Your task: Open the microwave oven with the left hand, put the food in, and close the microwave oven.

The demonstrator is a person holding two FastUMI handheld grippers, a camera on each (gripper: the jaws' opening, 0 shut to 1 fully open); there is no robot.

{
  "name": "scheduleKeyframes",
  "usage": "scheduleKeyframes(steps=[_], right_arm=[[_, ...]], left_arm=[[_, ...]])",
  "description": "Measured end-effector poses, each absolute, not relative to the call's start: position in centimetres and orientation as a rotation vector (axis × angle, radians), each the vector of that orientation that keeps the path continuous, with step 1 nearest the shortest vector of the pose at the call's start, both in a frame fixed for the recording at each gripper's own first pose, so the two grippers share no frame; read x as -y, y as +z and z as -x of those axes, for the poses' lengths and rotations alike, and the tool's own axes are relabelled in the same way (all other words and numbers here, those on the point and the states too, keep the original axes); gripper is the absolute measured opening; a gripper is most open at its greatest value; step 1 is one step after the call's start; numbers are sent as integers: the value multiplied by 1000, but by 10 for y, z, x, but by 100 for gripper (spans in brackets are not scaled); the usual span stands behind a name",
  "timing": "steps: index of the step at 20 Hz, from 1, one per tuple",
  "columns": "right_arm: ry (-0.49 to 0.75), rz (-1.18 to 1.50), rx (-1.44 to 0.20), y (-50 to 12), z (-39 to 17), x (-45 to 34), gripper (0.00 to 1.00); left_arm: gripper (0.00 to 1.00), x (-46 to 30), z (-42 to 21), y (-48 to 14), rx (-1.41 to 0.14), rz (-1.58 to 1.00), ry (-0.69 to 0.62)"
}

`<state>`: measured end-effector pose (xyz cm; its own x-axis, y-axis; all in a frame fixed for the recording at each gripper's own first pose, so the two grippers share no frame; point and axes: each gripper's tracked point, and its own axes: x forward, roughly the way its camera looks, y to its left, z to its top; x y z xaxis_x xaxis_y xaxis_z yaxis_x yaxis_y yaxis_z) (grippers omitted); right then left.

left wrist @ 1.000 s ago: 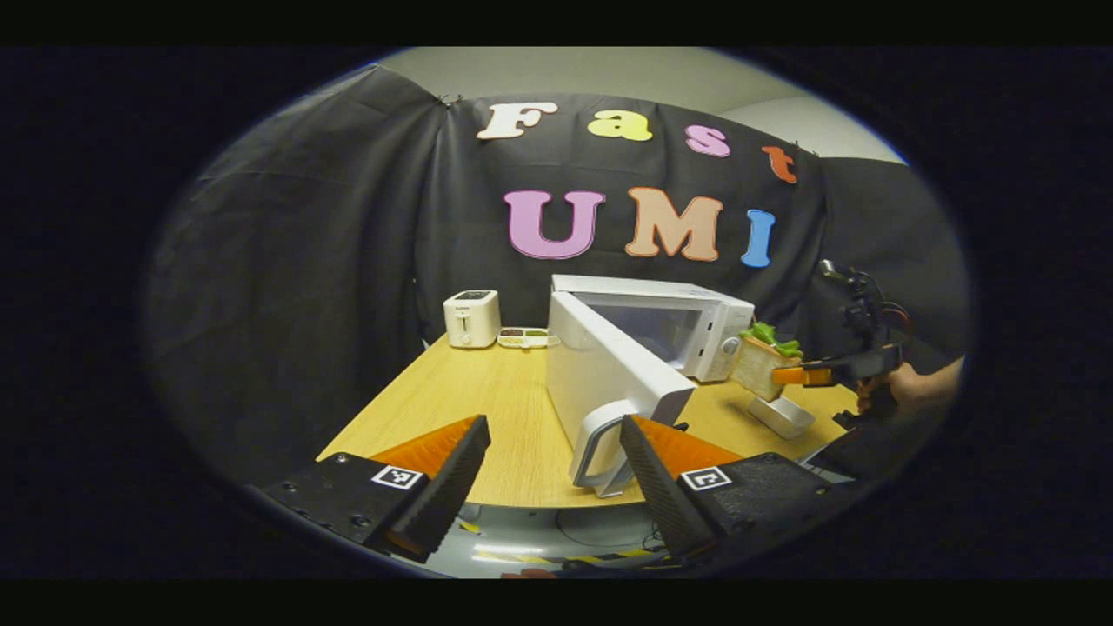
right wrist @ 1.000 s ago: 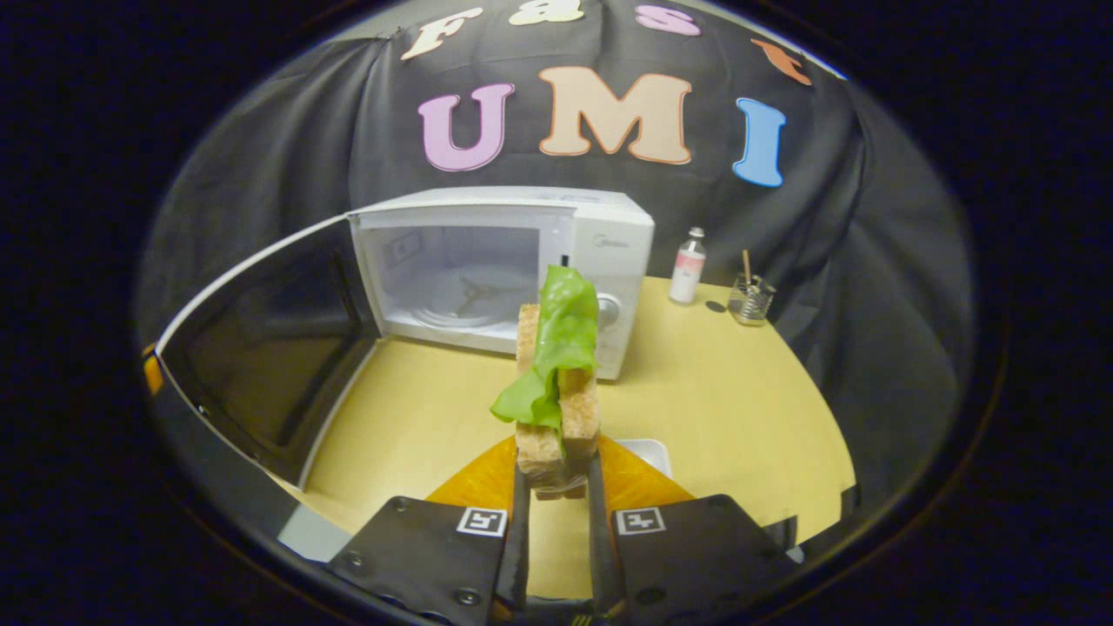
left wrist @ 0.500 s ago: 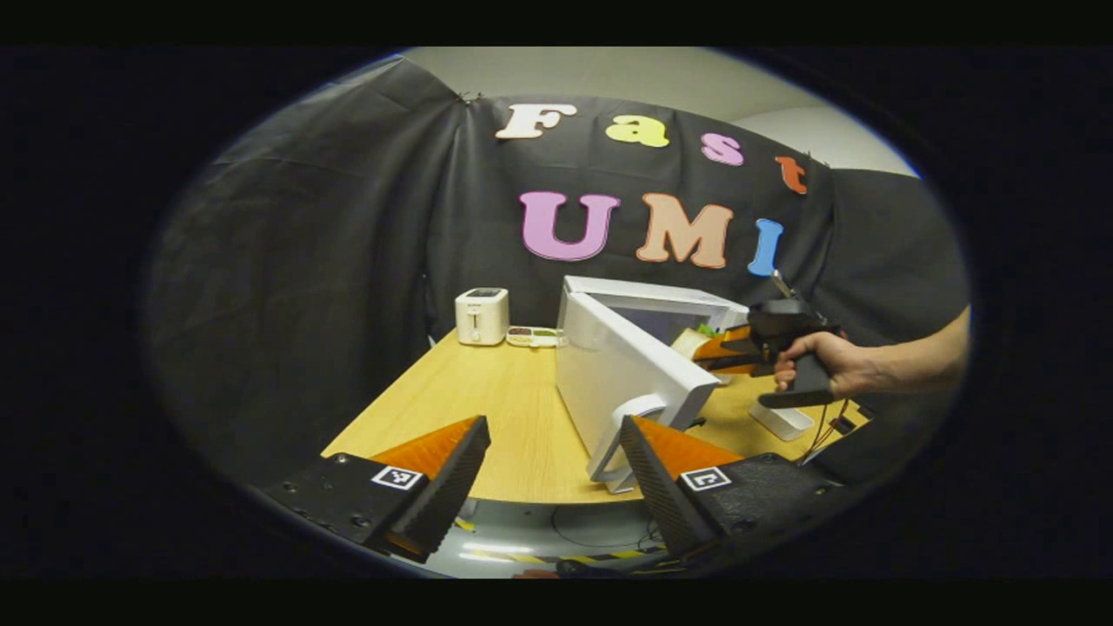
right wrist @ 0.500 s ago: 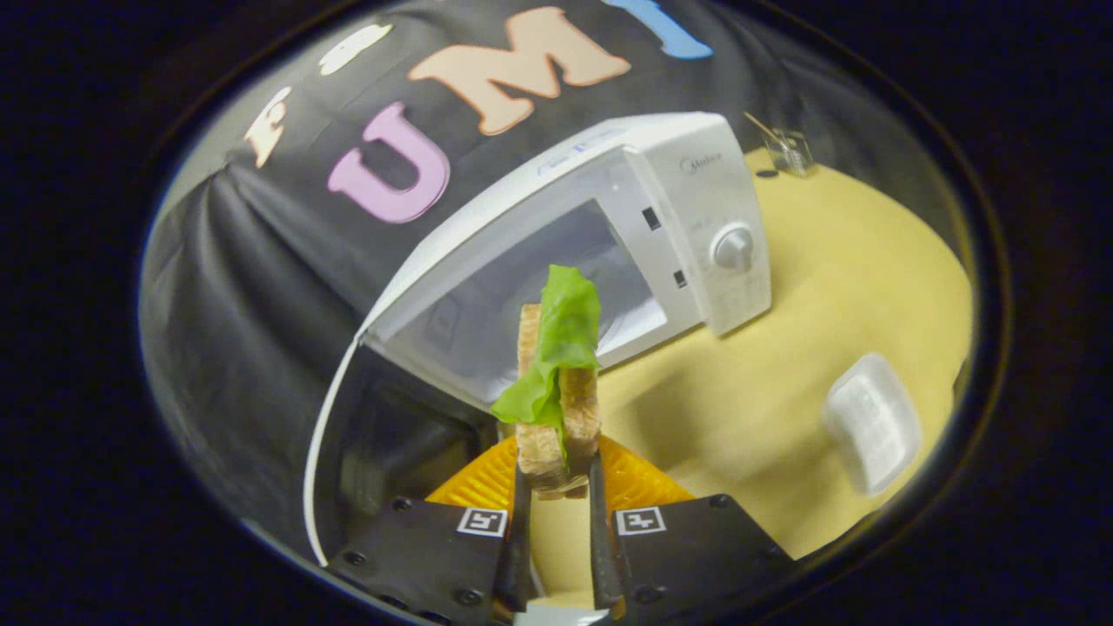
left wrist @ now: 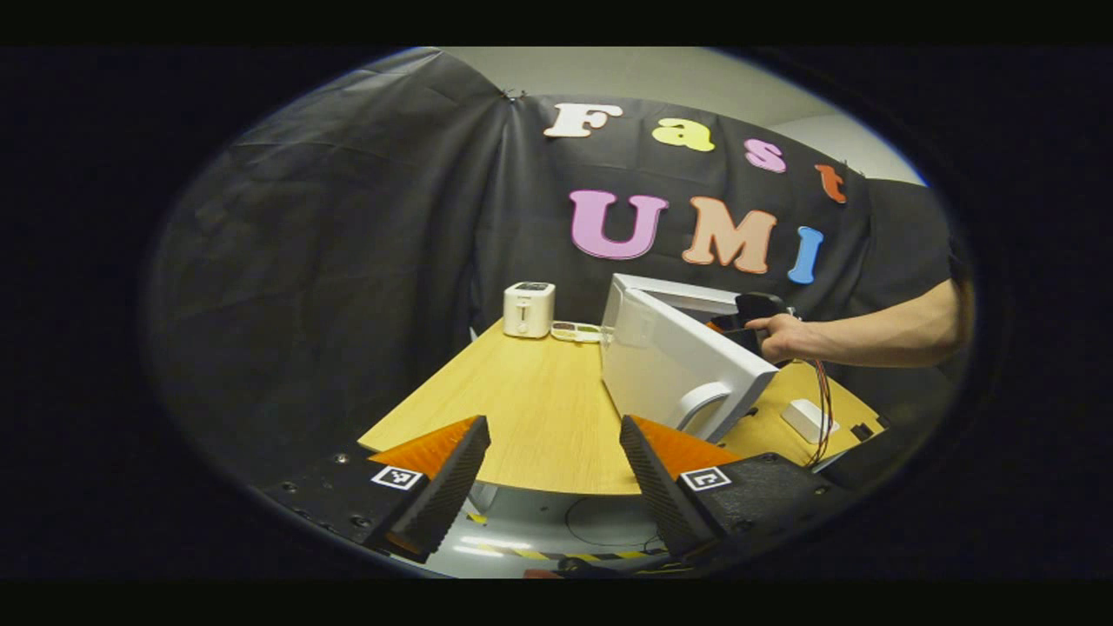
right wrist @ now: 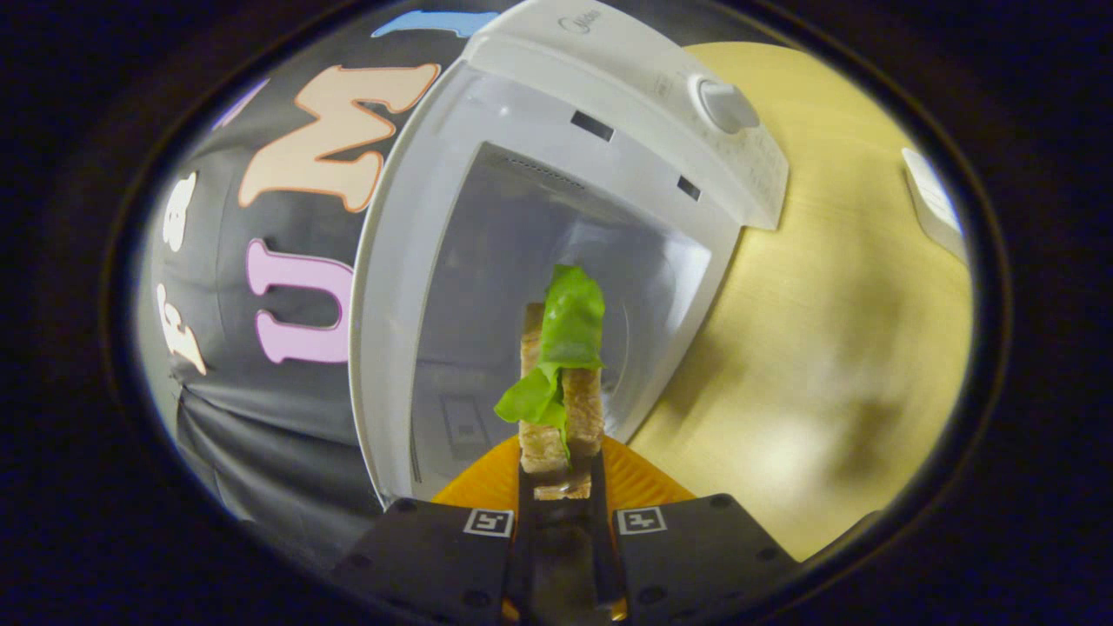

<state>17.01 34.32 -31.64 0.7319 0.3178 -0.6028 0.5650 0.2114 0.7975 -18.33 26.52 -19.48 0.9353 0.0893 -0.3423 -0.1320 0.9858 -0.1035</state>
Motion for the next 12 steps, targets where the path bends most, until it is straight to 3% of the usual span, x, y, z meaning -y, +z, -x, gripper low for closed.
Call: scheduleKeyframes(steps=[2,3,9,10,12], right_arm=[[-239,-1460,-779,-325,-183,-349,29],[-258,-1496,-768,-330,-189,-352,29],[-308,-1569,-672,-341,-222,-361,29],[-313,-1565,-665,-345,-224,-361,29],[-317,-1546,-647,-349,-225,-360,29]], left_arm=[[88,-272,190,-201,-359,138,137],[92,-276,193,-205,-375,135,150],[92,-289,202,-205,-398,98,190],[87,-290,202,-205,-402,98,196],[92,-289,201,-203,-398,100,198]])
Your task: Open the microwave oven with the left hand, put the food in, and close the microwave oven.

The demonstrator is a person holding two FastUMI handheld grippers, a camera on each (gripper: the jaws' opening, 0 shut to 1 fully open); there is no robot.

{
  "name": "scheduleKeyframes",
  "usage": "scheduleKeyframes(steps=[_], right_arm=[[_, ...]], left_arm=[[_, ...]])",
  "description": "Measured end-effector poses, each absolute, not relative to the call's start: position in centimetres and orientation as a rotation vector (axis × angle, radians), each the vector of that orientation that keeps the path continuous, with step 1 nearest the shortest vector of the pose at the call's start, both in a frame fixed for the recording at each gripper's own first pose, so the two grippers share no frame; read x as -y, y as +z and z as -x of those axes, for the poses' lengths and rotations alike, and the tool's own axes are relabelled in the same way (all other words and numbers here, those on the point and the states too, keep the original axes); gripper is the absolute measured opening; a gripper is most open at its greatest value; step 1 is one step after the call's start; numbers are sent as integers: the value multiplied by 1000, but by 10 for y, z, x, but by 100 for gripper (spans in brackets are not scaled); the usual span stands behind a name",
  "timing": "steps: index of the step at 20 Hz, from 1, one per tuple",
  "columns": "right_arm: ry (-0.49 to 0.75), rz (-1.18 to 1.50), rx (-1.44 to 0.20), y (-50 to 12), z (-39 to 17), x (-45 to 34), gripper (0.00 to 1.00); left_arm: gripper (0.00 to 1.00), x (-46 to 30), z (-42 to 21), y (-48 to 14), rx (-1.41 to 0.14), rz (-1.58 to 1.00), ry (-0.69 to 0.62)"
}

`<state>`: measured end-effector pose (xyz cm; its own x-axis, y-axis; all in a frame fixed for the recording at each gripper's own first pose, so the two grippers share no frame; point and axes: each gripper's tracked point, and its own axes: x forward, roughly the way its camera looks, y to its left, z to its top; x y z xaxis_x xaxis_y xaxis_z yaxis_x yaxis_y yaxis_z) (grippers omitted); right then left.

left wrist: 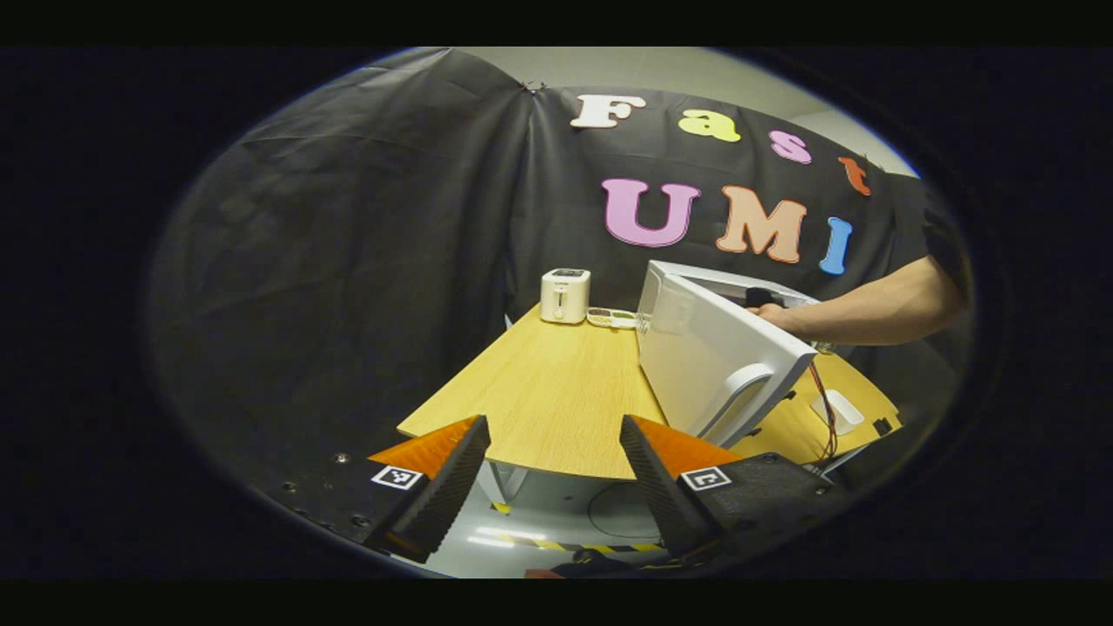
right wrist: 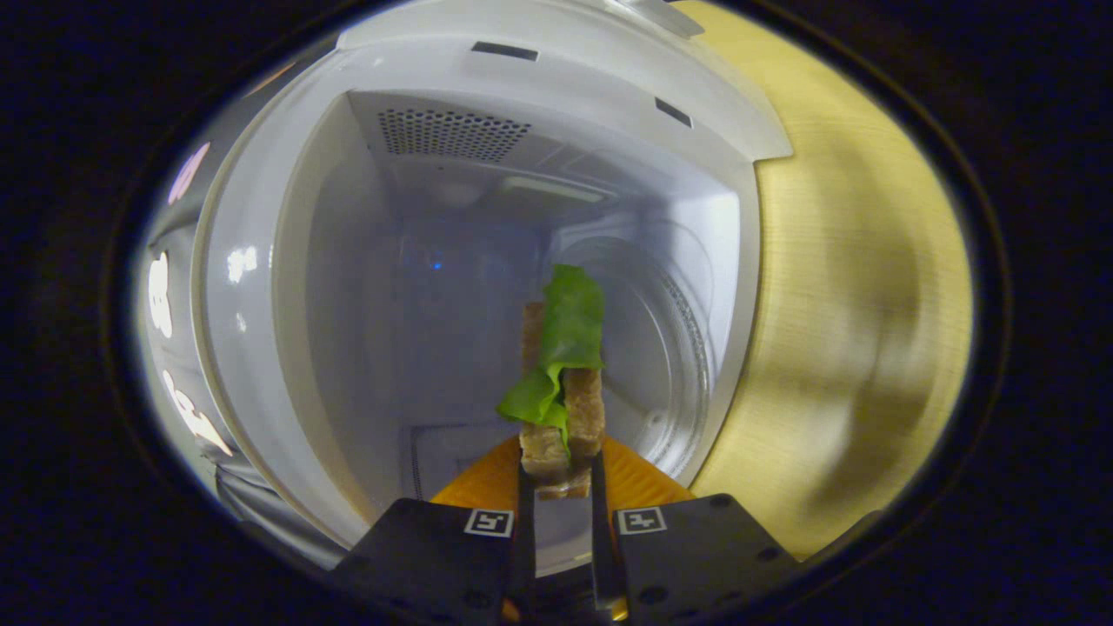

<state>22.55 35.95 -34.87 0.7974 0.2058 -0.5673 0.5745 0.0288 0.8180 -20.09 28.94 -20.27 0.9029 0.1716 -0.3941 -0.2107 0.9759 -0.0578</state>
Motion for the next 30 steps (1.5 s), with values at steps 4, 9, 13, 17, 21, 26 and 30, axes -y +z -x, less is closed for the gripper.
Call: scheduleKeyframes(steps=[4,9,13,17,21,26,30], right_arm=[[-360,-1509,-685,-362,-222,-353,28],[-368,-1474,-713,-365,-218,-347,86],[-385,-1466,-758,-361,-211,-342,98],[-376,-1491,-849,-354,-198,-350,98],[-352,-1456,-841,-343,-188,-341,100],[-259,-1371,-800,-317,-164,-323,98],[-138,-1111,-699,-298,-134,-286,98]], left_arm=[[92,-285,197,-205,-406,86,182],[93,-279,187,-201,-396,86,163],[92,-272,181,-202,-391,85,149],[92,-267,180,-201,-387,85,140],[93,-261,177,-200,-381,94,134],[92,-256,171,-197,-369,71,122],[88,-247,161,-195,-363,52,104]])
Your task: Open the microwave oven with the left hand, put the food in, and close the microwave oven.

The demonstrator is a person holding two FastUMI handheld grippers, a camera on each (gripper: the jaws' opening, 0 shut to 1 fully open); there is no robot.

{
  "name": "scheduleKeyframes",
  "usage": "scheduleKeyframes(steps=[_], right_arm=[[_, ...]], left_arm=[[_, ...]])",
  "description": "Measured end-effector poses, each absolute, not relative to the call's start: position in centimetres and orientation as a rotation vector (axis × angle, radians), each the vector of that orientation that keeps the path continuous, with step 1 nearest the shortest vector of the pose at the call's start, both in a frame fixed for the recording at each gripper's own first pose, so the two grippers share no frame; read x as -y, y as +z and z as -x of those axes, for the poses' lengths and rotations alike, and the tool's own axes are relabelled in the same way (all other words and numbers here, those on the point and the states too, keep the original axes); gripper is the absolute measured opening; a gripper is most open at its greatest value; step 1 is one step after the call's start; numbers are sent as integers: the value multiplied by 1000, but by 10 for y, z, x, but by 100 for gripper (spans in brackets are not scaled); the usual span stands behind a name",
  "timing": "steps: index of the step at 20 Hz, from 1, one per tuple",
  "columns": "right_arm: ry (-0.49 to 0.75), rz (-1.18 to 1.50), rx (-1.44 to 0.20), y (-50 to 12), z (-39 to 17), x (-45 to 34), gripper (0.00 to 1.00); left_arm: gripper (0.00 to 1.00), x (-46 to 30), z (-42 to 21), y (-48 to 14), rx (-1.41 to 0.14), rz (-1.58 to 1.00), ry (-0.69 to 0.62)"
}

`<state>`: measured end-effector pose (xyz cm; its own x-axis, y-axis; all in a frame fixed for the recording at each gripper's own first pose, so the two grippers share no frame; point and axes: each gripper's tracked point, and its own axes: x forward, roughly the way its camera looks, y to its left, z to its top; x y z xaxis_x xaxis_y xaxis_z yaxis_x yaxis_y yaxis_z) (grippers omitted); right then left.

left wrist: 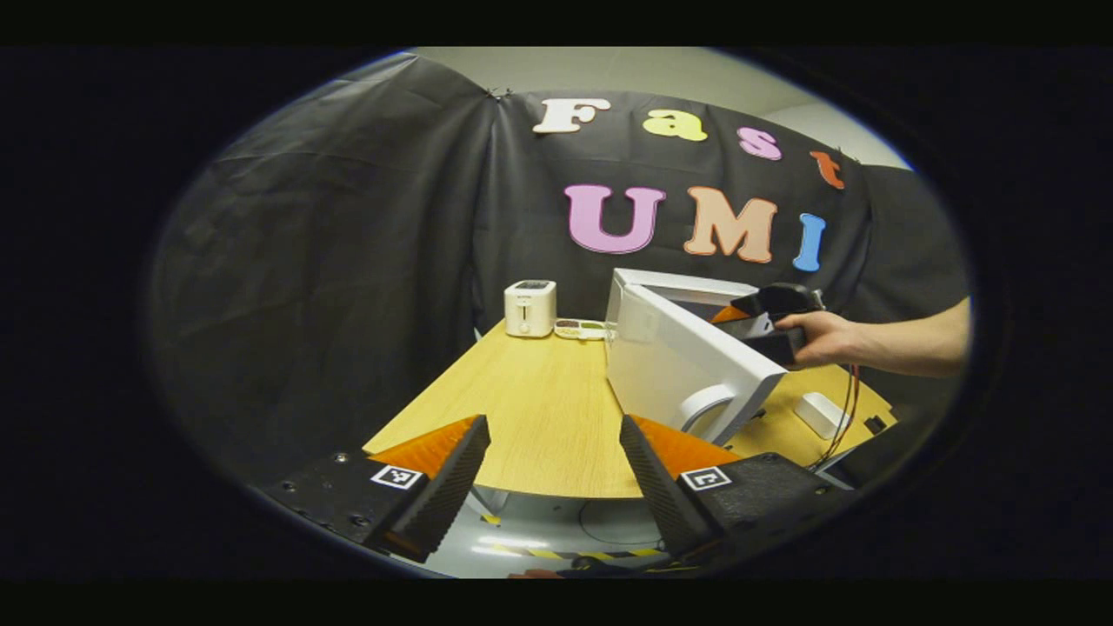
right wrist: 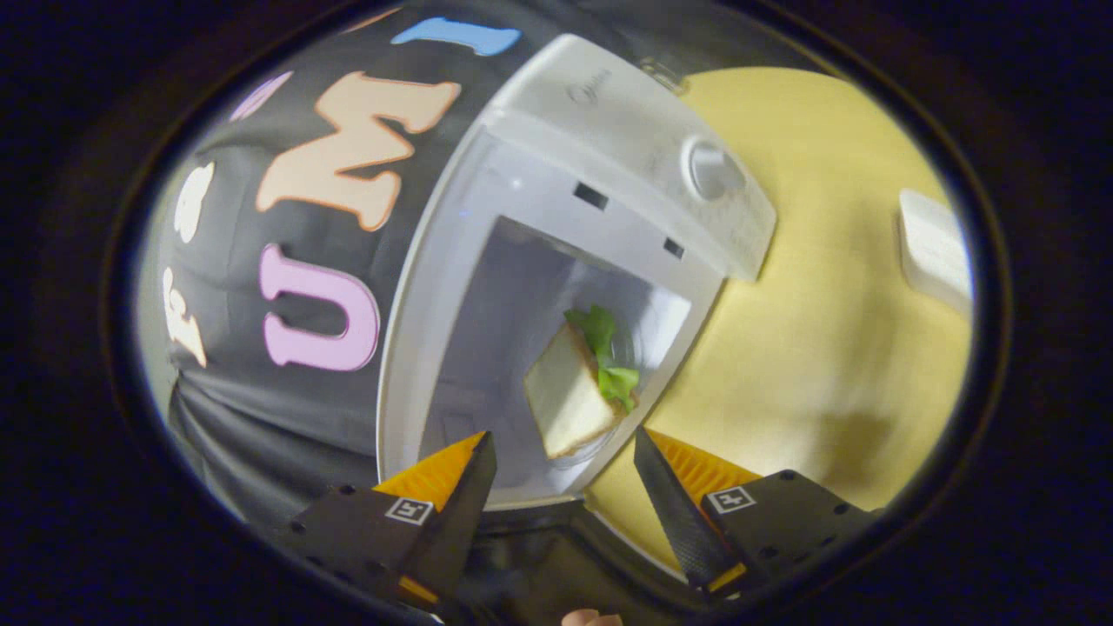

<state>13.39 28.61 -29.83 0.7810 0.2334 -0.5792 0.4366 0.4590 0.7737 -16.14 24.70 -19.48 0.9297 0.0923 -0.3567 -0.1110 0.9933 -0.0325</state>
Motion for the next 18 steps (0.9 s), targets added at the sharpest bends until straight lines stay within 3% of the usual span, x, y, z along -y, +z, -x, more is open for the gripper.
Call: scheduleKeyframes(steps=[1,2,4,5,7,8,9,10,13,14,15,17,18], right_arm=[[-101,-999,-654,-292,-126,-272,87],[-60,-899,-607,-284,-119,-260,86],[25,-736,-593,-270,-91,-247,86],[63,-680,-580,-261,-78,-243,87],[117,-601,-505,-238,-66,-228,87],[136,-565,-461,-226,-63,-219,87],[159,-528,-432,-215,-61,-213,87],[177,-490,-423,-209,-60,-207,87],[222,-421,-354,-172,-63,-190,87],[229,-393,-318,-158,-66,-183,98],[238,-358,-285,-145,-66,-174,87],[260,-281,-222,-127,-64,-159,87],[271,-236,-198,-120,-63,-154,97]], left_arm=[[93,-244,158,-194,-361,54,98],[88,-242,154,-194,-358,54,91],[93,-229,148,-198,-375,76,49],[88,-229,145,-197,-376,75,53],[89,-229,139,-197,-382,67,64],[77,-222,136,-200,-392,66,50],[77,-212,134,-204,-400,78,19],[61,-206,132,-212,-424,95,13],[0,-216,131,-246,-519,76,118],[0,-206,128,-244,-521,78,118],[1,-193,126,-246,-526,87,97],[1,-176,123,-252,-540,82,76],[1,-180,122,-256,-553,63,97]])
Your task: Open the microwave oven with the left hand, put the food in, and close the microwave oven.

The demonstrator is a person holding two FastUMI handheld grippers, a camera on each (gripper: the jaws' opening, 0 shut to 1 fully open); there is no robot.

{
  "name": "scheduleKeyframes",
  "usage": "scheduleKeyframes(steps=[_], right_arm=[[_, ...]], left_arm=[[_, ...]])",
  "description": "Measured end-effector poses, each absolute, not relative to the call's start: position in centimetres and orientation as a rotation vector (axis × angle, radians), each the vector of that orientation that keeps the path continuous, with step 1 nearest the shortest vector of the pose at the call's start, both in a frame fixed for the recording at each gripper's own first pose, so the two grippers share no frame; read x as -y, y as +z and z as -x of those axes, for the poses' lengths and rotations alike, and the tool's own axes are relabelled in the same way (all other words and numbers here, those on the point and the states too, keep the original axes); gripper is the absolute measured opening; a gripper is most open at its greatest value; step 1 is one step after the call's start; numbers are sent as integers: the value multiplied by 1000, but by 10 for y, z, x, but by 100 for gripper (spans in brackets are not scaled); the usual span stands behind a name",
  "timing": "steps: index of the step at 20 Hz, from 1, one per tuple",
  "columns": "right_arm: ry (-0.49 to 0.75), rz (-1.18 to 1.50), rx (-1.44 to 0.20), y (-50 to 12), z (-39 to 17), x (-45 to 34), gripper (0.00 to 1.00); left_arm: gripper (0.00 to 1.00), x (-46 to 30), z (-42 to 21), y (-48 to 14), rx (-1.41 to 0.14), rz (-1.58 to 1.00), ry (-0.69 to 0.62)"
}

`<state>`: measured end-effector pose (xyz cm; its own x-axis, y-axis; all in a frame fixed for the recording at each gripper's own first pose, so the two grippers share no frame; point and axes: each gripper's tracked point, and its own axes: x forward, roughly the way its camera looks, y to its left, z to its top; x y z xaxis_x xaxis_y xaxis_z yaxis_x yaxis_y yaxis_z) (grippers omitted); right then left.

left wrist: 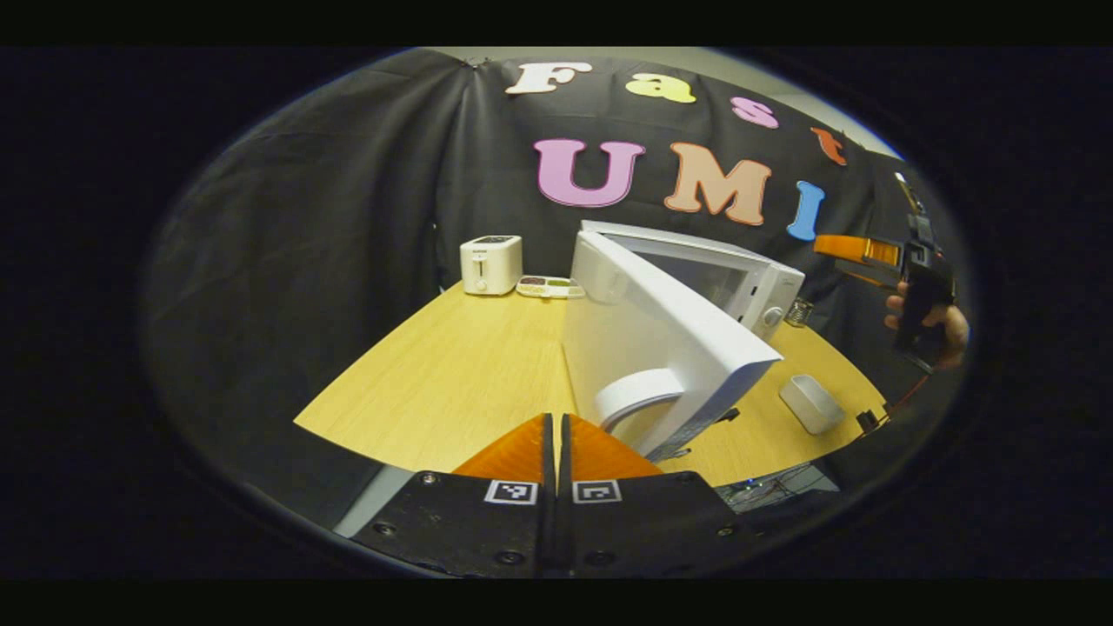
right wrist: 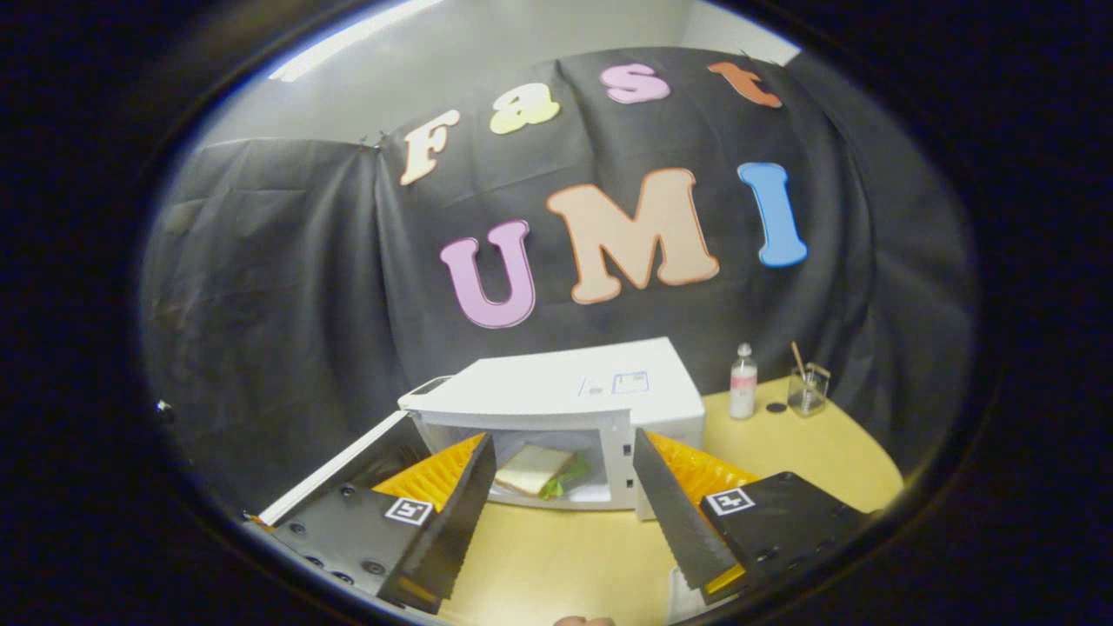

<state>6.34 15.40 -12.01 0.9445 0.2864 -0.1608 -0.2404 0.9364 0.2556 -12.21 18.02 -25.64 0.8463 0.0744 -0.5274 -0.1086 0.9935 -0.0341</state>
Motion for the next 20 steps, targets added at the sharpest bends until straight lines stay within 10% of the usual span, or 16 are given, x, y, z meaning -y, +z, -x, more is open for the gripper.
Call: scheduleKeyframes(steps=[2,20], right_arm=[[286,-154,-149,-110,-65,-143,87],[291,-33,-37,-101,-53,-58,96]], left_arm=[[0,-175,119,-268,-597,32,109],[2,-76,72,-270,-635,-185,60]])
